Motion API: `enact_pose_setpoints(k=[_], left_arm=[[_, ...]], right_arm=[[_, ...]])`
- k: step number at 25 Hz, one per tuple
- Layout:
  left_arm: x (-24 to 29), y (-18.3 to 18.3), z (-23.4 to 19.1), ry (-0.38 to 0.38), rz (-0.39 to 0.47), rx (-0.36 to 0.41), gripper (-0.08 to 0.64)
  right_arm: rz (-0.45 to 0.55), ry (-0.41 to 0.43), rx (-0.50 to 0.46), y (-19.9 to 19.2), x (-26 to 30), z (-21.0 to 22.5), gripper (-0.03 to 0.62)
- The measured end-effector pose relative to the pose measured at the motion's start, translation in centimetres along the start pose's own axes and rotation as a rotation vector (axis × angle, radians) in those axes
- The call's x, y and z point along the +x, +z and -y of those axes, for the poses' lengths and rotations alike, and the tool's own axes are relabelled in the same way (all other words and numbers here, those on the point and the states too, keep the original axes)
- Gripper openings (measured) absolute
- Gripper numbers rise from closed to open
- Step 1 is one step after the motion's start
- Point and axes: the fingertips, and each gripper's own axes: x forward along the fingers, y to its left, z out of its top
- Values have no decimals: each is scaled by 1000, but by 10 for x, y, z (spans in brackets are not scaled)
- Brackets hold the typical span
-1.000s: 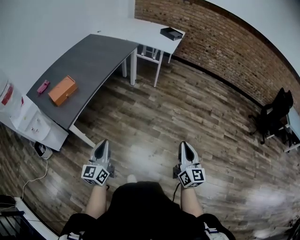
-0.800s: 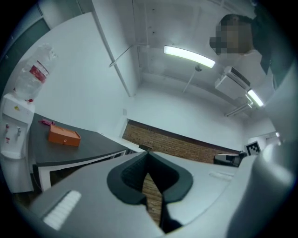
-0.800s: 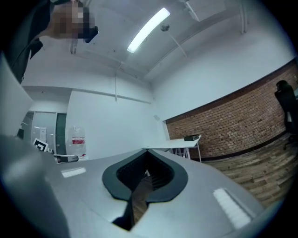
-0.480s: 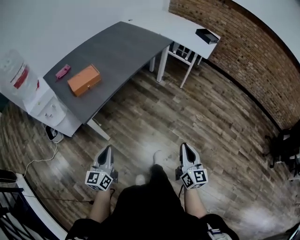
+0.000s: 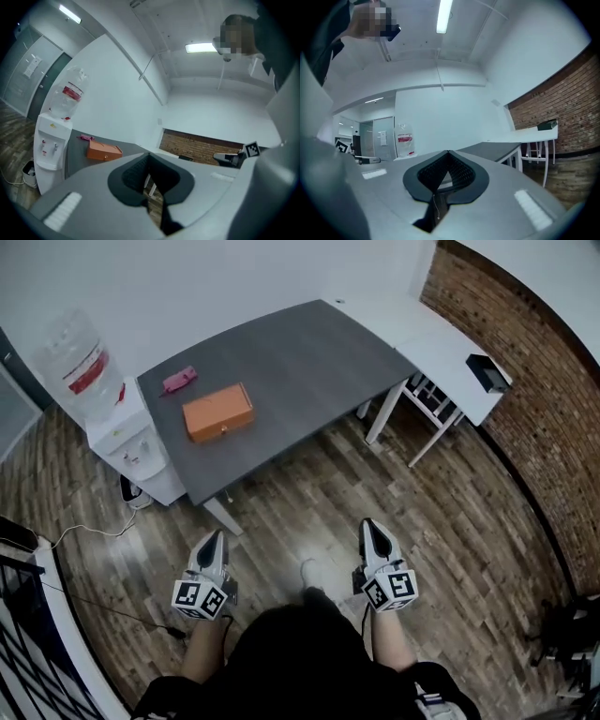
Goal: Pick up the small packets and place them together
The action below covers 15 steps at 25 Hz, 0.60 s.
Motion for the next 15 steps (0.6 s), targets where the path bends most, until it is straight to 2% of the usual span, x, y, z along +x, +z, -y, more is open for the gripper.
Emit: enact_pose_setpoints(k=[3,7,11,15], left_arm=[[32,6,-1,23,11,9,-2],[73,10,8,31,16,15,-2],[100,8,7,79,-2,26,-2],[114,8,2,137,5,18,-2]], right_arm=[[8,50,-10,12,36,17,2],[-20,58,22,15,66,59,2],[-64,69,58,9,92,97,2],[-97,118,57,10,121,113,2]])
